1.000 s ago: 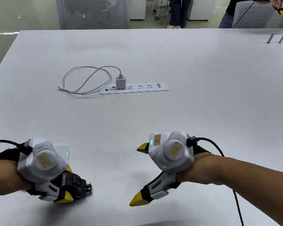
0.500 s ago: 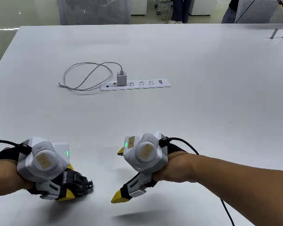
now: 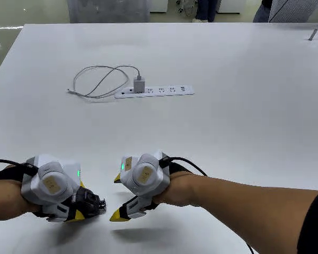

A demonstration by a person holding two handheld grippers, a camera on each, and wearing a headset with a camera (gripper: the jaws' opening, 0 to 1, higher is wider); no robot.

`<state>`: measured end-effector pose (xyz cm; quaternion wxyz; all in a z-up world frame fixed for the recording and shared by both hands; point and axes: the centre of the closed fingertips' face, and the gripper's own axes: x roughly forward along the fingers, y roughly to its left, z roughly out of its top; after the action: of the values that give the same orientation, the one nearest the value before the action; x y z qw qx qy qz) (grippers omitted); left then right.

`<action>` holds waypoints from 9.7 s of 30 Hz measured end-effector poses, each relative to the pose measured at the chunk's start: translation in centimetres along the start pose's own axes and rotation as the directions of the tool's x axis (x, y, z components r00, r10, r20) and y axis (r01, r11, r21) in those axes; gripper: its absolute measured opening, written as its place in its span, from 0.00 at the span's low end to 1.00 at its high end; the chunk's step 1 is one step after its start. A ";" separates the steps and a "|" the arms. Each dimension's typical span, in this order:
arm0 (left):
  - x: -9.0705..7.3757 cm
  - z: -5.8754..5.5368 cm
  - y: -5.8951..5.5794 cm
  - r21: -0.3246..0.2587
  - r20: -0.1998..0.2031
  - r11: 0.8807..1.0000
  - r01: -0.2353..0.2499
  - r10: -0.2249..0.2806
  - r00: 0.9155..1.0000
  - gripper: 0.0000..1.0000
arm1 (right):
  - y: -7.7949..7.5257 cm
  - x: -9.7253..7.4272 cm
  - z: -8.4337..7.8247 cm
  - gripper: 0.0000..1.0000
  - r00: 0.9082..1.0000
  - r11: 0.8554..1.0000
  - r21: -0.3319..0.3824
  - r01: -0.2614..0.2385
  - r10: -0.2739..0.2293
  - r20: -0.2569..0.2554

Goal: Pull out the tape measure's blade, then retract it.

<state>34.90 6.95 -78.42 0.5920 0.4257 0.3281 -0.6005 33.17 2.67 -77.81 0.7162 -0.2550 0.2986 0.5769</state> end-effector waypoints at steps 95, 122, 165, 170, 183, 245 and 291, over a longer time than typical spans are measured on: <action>0.0 0.1 0.2 -0.044 0.029 0.999 -0.016 0.017 0.999 0.35 | 0.0 2.0 -2.1 0.09 0.997 0.998 -0.004 -0.055 0.055 -0.050; 0.1 0.2 0.2 -0.056 0.025 0.998 -0.024 0.026 0.999 0.35 | -0.2 0.8 -3.3 0.09 0.995 0.998 0.020 -0.057 0.058 -0.085; 0.1 0.2 0.3 -0.065 0.035 0.998 -0.023 0.025 0.999 0.35 | -0.7 -1.5 -5.8 0.09 0.992 0.999 0.008 -0.043 0.044 -0.121; 0.1 0.2 0.3 -0.065 0.031 0.998 -0.026 0.028 0.999 0.35 | -0.7 -1.8 -6.1 0.09 0.991 0.999 0.016 -0.044 0.046 -0.122; 0.1 0.2 0.2 -0.055 0.022 0.998 -0.024 0.025 0.999 0.35 | -0.6 -2.2 -6.5 0.09 0.992 0.999 0.019 -0.041 0.043 -0.122; 0.2 0.1 0.2 -0.050 0.014 0.999 -0.020 0.021 1.000 0.35 | -0.9 -4.8 -8.9 0.09 0.992 0.999 0.045 -0.027 0.033 -0.125; 0.2 0.3 0.1 -0.047 0.014 0.999 -0.018 0.019 1.000 0.35 | -1.2 -6.7 -11.2 0.09 0.988 0.999 0.051 -0.016 0.024 -0.153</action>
<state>35.00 6.62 -78.50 0.6098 0.4101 0.3339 -0.5903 31.84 -10.07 -80.66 0.6915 -0.2777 0.3697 0.5550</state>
